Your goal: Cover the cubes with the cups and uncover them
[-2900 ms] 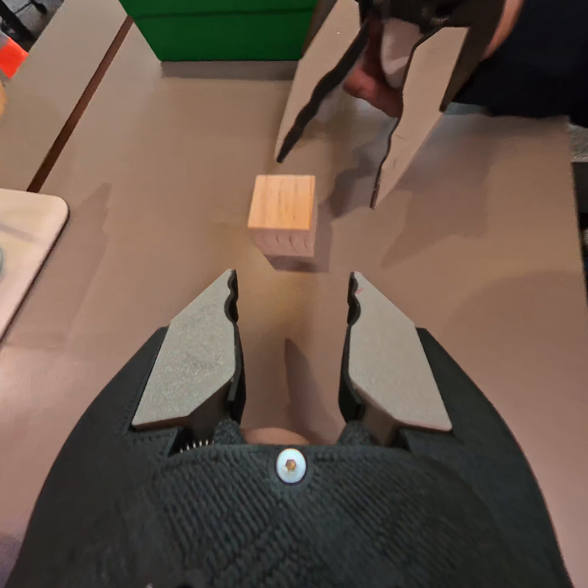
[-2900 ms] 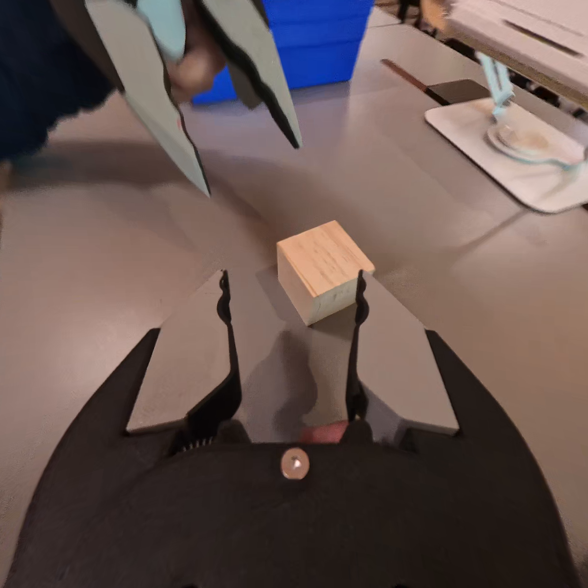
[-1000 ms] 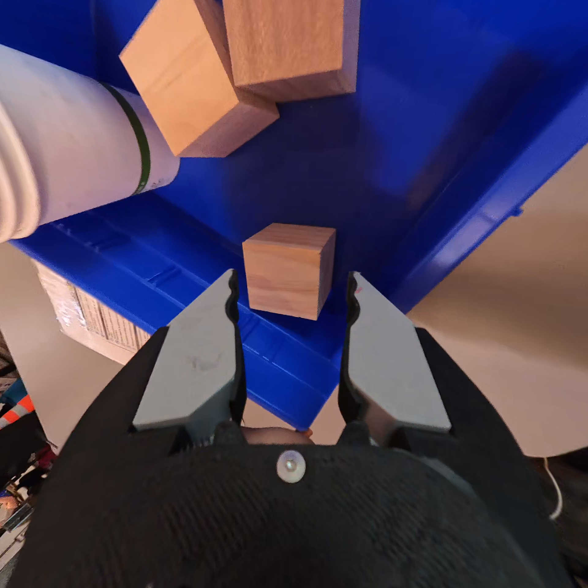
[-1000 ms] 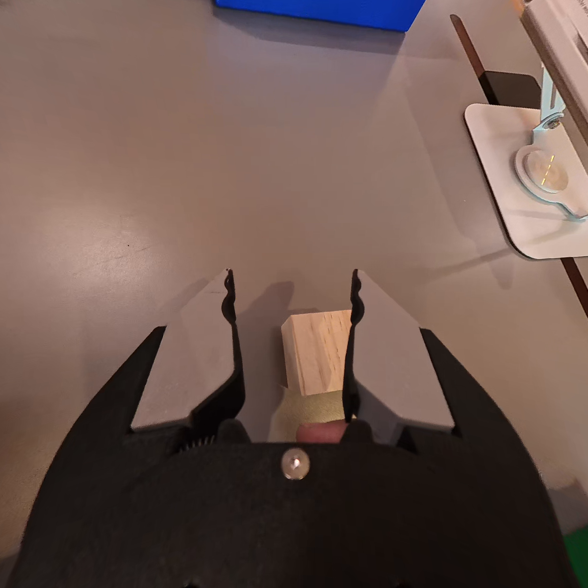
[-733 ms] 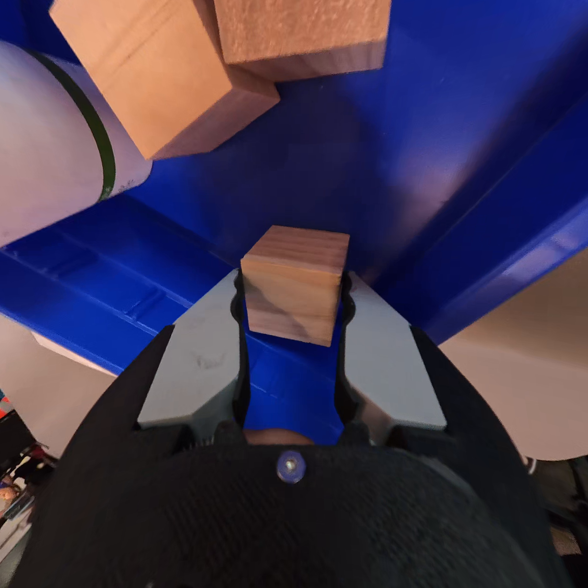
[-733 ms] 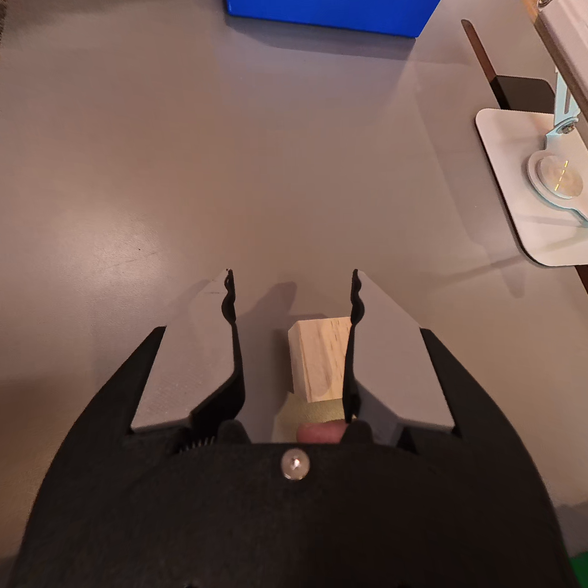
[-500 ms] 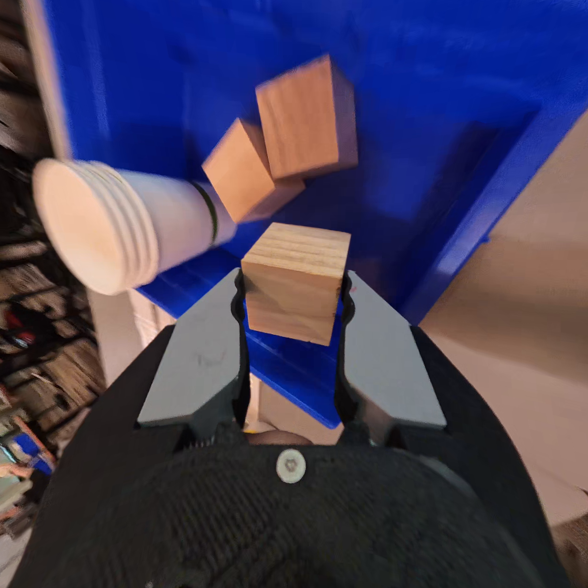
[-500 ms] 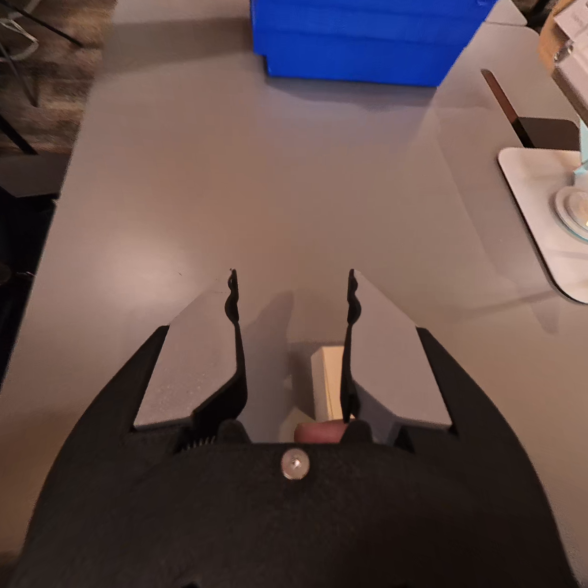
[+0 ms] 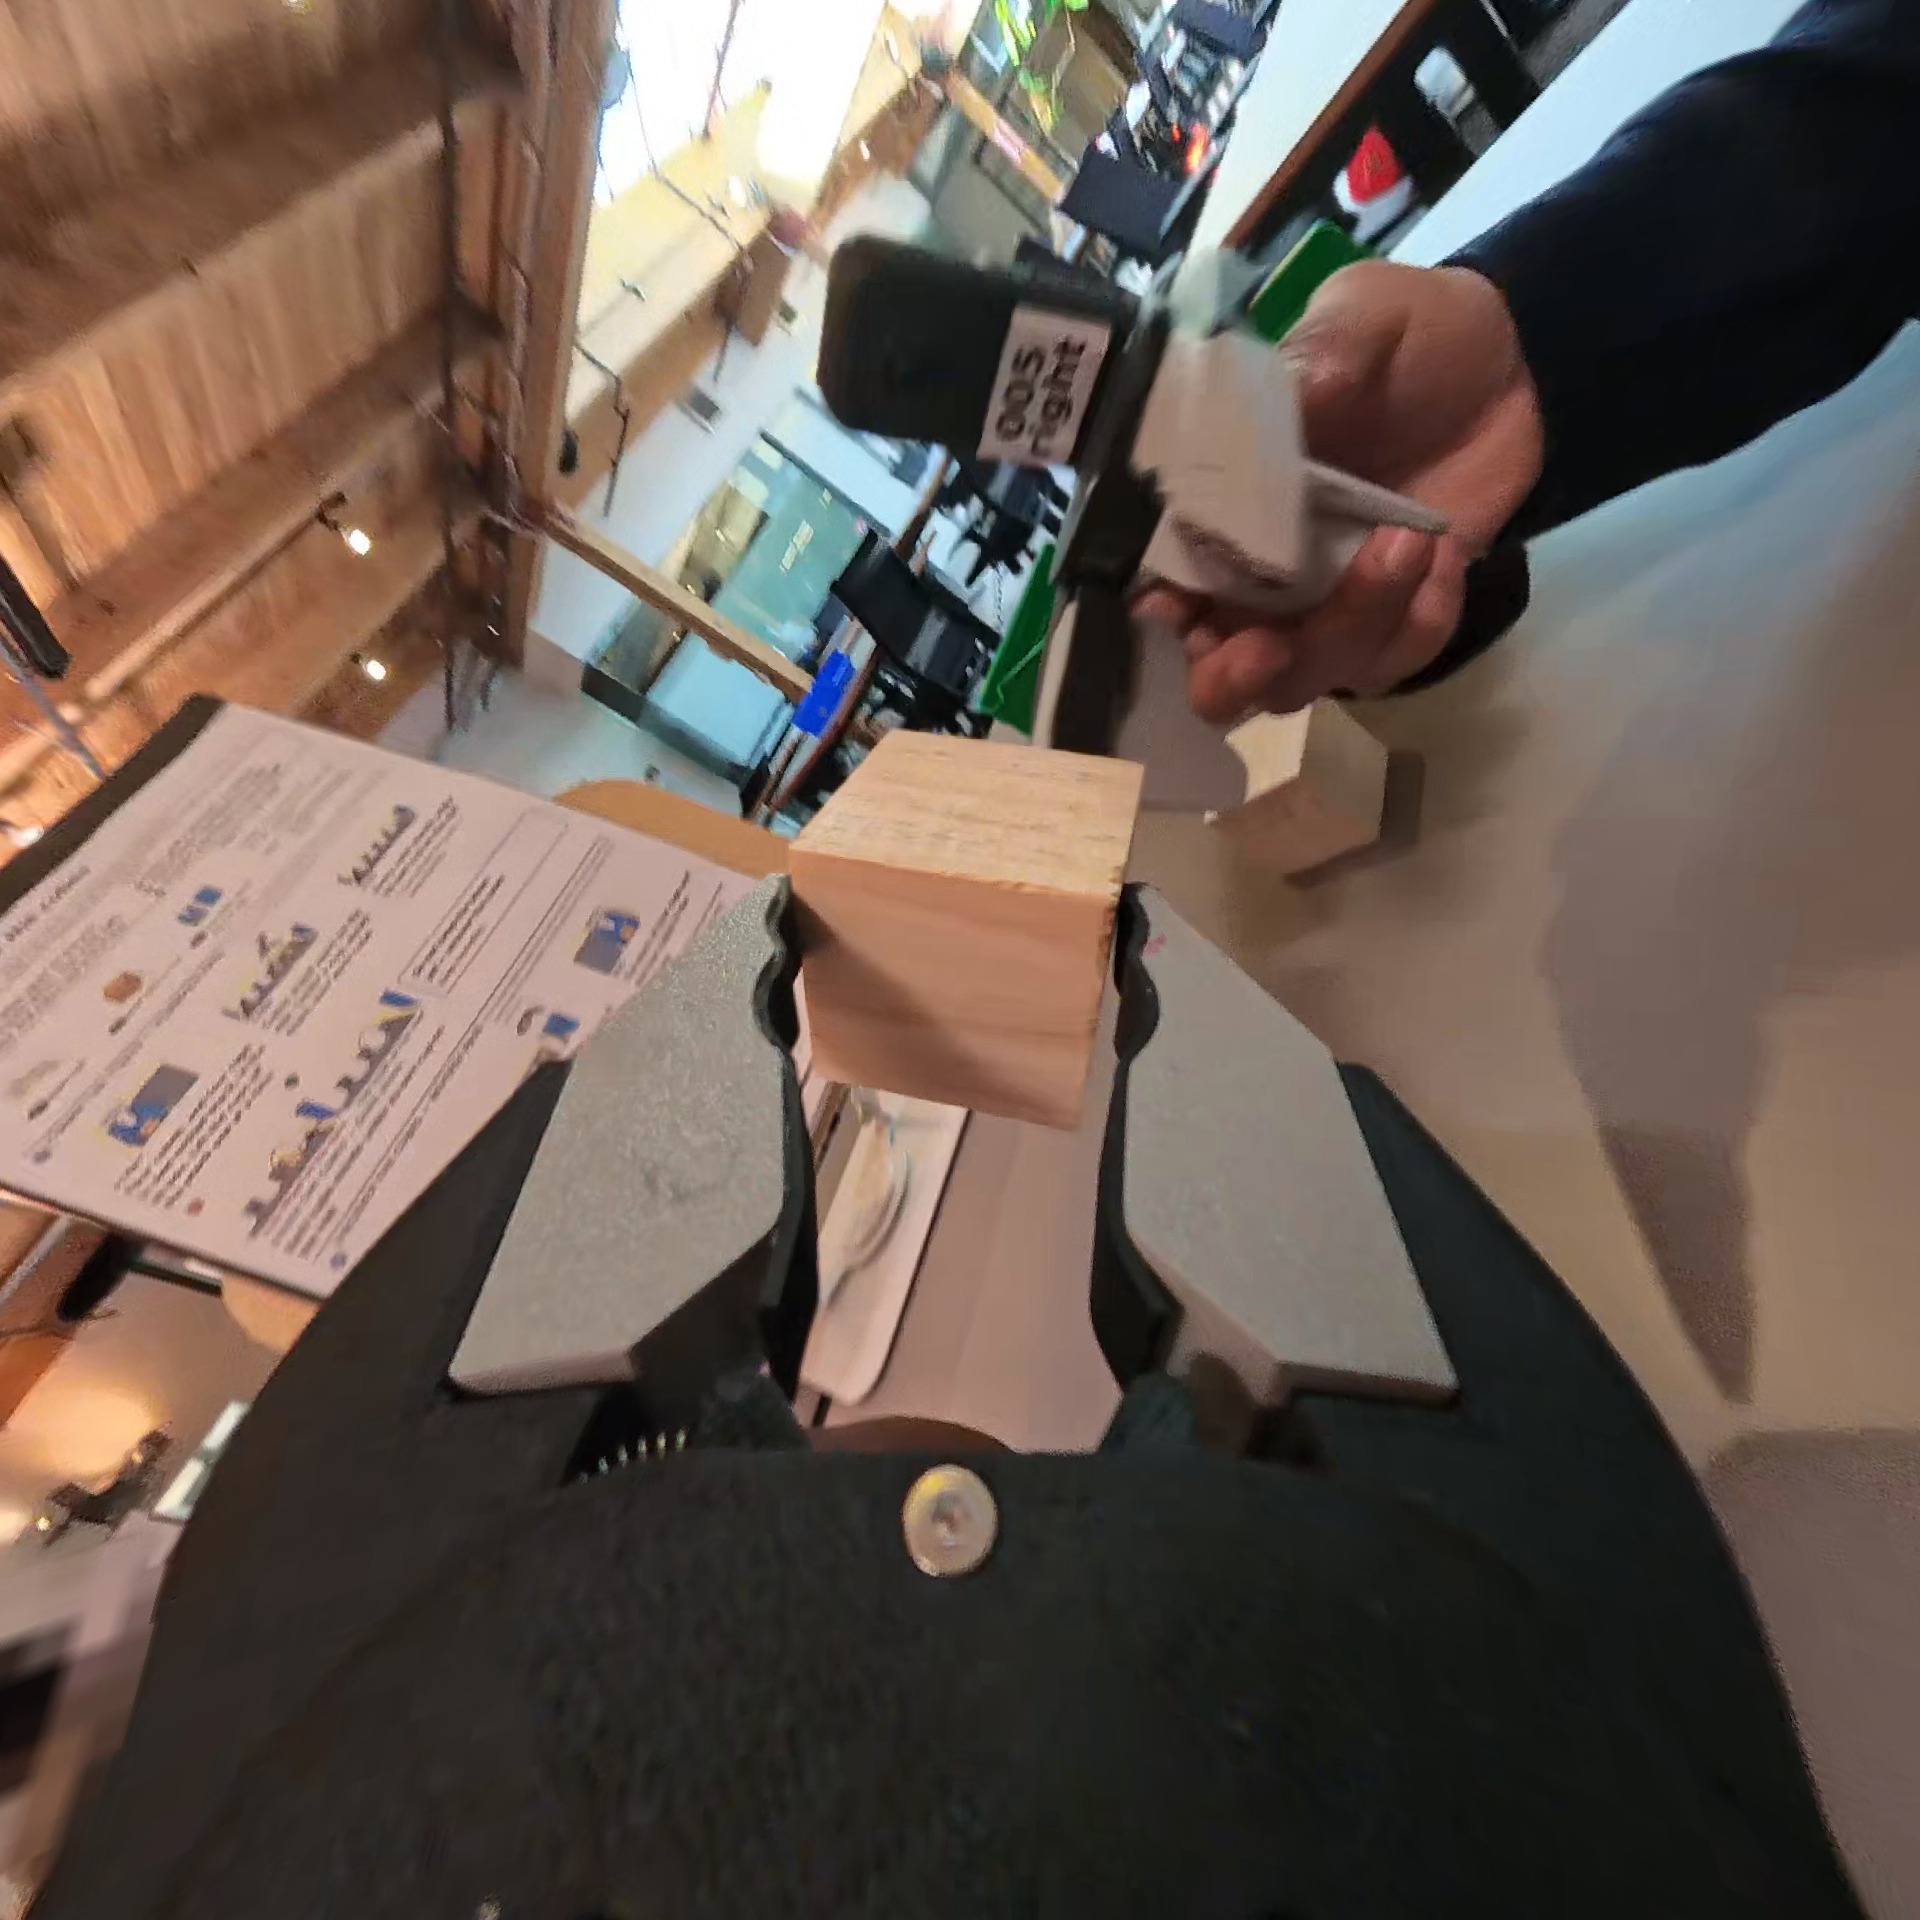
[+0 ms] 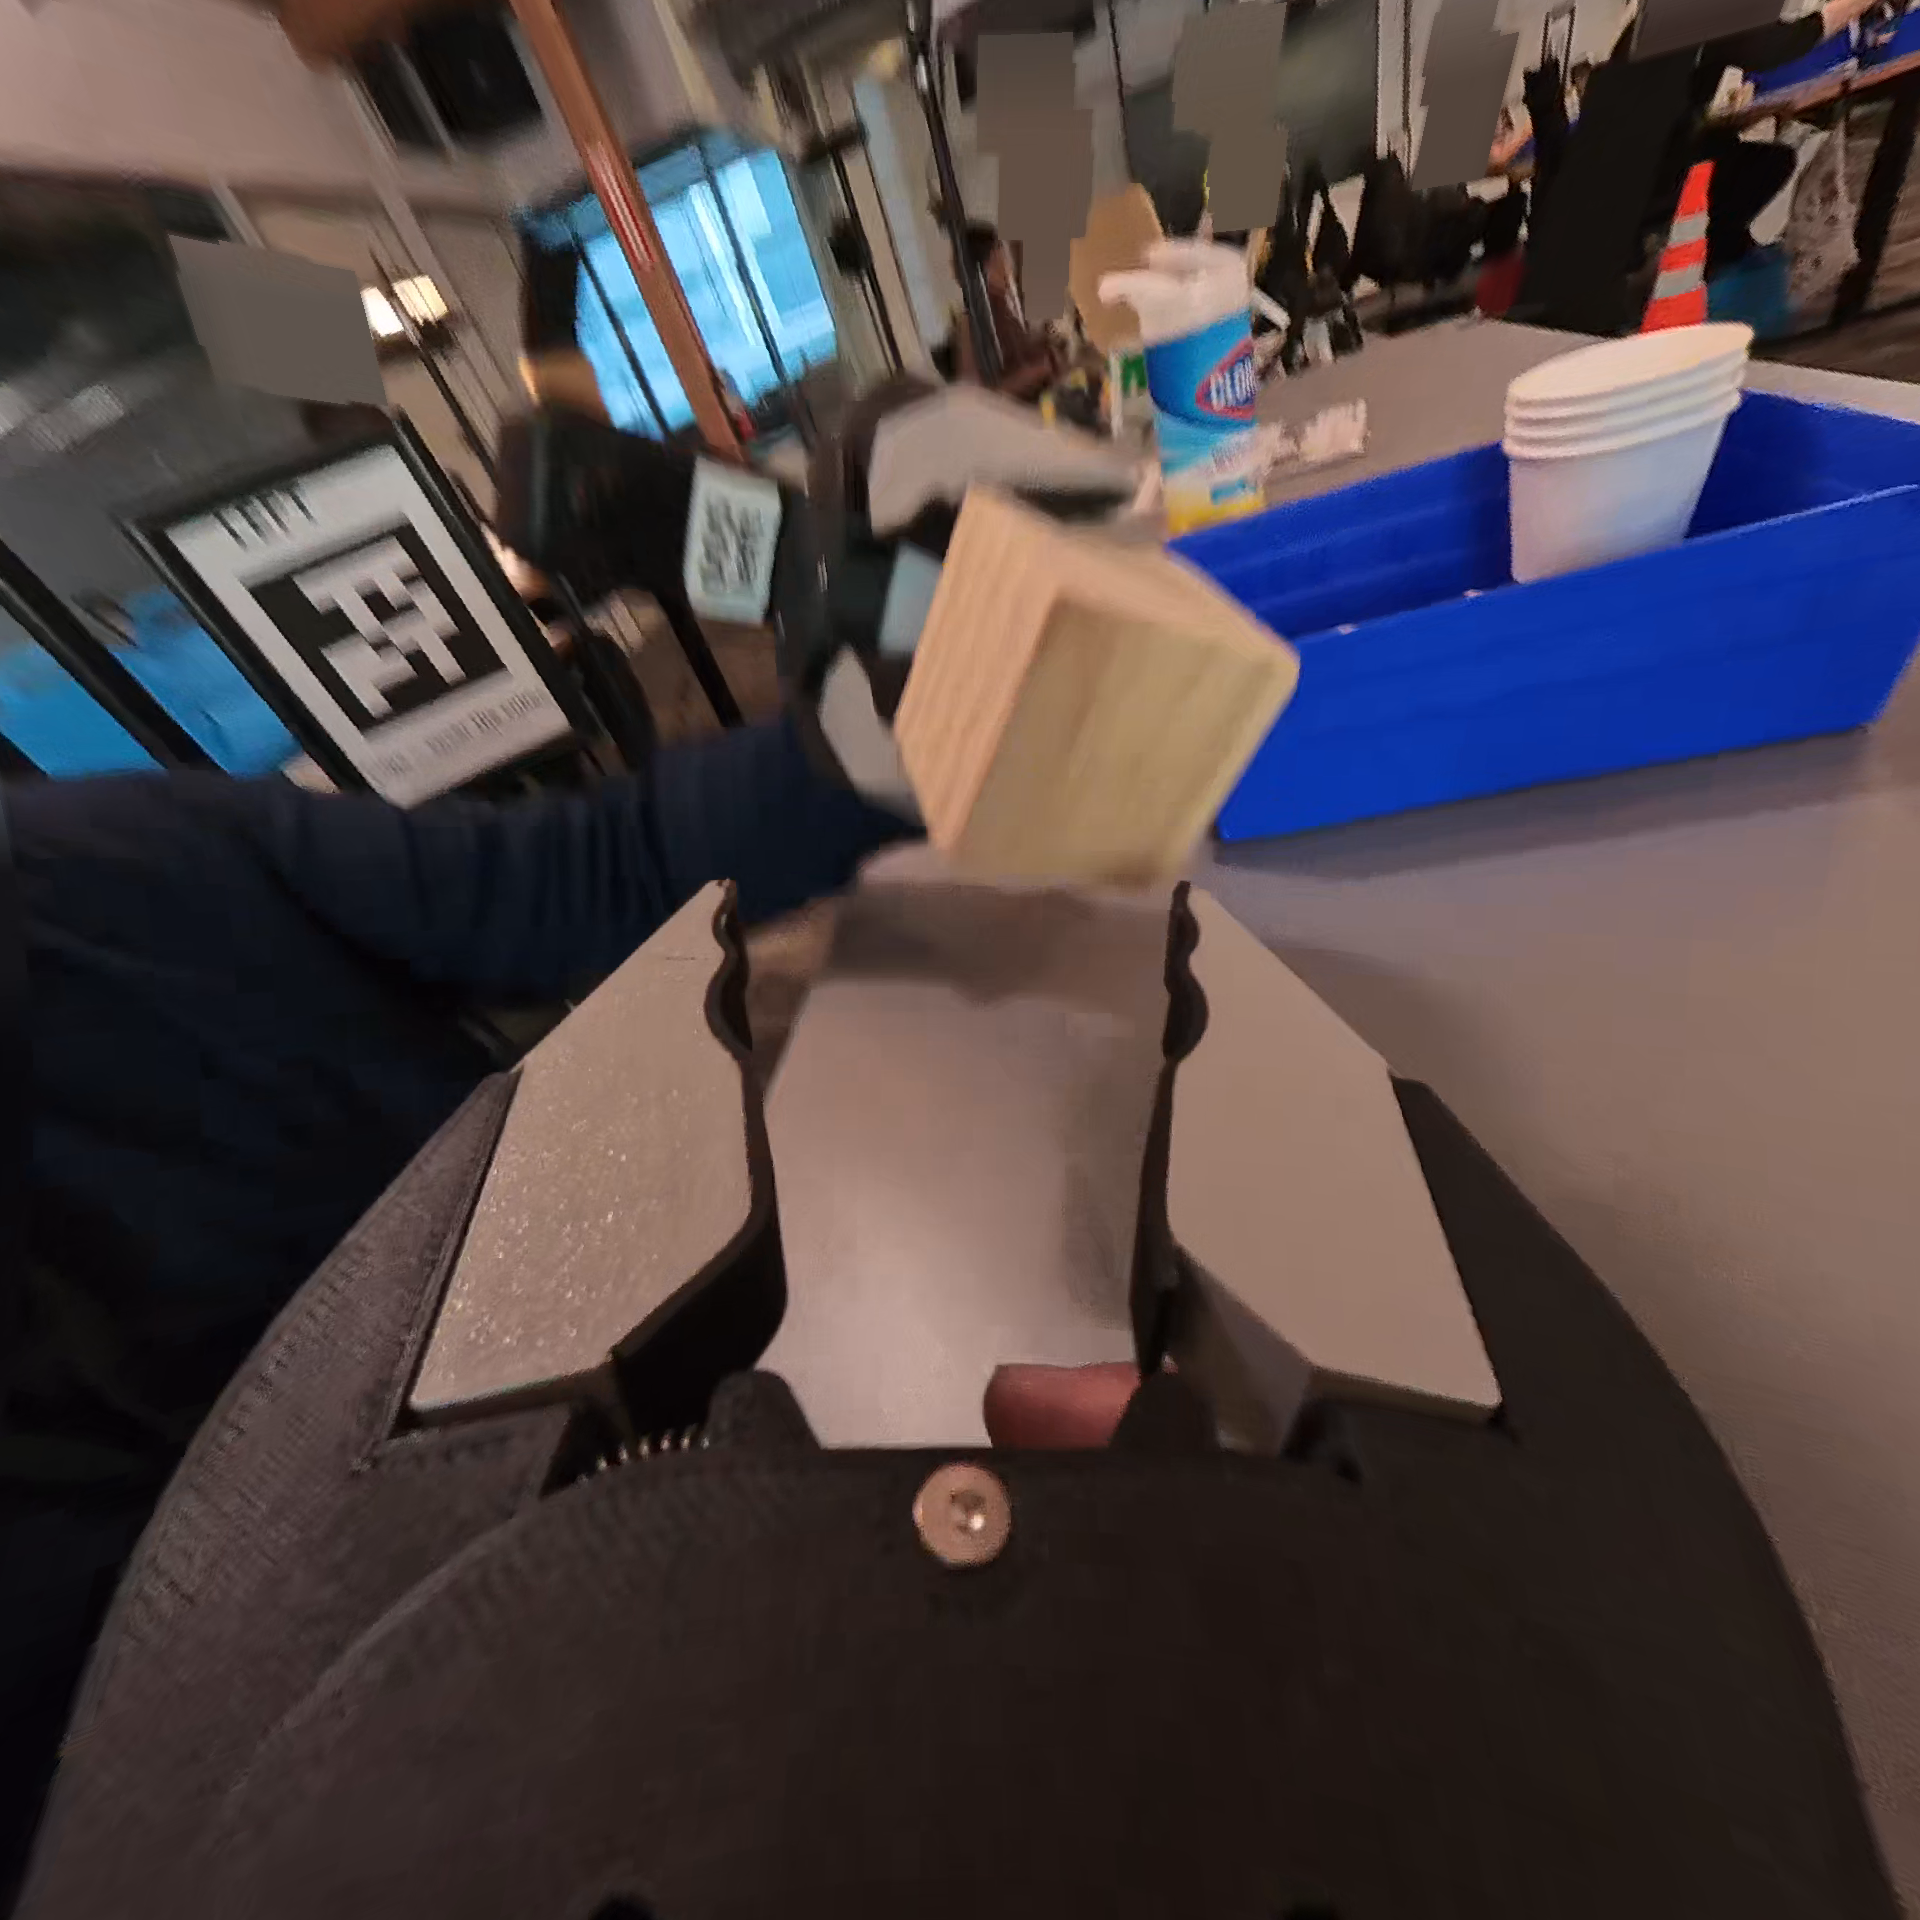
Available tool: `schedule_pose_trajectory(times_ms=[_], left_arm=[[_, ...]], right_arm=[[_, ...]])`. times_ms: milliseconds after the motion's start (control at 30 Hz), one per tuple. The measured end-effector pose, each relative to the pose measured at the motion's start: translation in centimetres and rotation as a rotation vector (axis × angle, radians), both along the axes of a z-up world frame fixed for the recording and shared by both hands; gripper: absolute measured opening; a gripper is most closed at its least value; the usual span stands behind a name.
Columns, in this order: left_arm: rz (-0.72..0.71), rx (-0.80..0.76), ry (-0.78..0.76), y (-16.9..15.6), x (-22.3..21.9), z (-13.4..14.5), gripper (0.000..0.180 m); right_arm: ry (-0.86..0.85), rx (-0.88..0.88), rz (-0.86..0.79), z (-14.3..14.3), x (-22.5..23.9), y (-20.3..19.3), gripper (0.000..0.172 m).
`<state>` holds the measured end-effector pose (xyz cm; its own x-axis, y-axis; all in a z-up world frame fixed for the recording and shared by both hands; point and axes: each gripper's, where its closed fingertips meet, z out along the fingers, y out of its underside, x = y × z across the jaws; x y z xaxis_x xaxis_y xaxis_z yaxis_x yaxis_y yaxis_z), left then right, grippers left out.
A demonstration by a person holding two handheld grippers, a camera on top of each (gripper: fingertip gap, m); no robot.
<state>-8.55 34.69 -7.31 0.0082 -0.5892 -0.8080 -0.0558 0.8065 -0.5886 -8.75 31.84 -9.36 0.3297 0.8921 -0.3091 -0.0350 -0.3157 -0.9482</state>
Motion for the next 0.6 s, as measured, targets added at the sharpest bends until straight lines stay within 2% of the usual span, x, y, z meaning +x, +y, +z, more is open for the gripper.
schedule_pose_trajectory(times_ms=[67, 200, 267, 400, 433, 500, 600], left_arm=[[-0.006, 0.02, -0.087, -0.7, 1.5, 0.0, 0.059], [-0.032, 0.036, -0.205, -1.3, 2.9, -0.2, 0.059], [-0.042, 0.072, -0.187, -2.0, 3.3, -0.9, 0.058], [-0.058, 0.102, -0.222, -3.2, 2.9, -0.4, 0.058], [-0.066, 0.103, -0.224, -3.4, 2.8, -0.4, 0.058], [-0.066, 0.117, -0.232, -3.5, 2.7, -0.5, 0.058], [-0.078, 0.086, -0.219, -3.3, 2.3, -0.8, 0.059]], right_arm=[[0.105, -0.081, -0.019, 0.8, 0.8, 0.7, 0.076], [0.192, -0.151, -0.055, 0.6, 3.0, 2.0, 0.051], [0.233, -0.183, -0.049, 0.6, 3.5, 2.3, 0.061], [0.236, -0.255, 0.048, -0.3, 2.7, 1.4, 0.074], [0.251, -0.259, 0.084, -0.2, 2.3, 1.0, 0.072], [0.281, -0.242, 0.137, 0.5, 1.7, 0.3, 0.056], [0.243, -0.222, 0.12, 0.2, 1.2, 0.3, 0.055]])
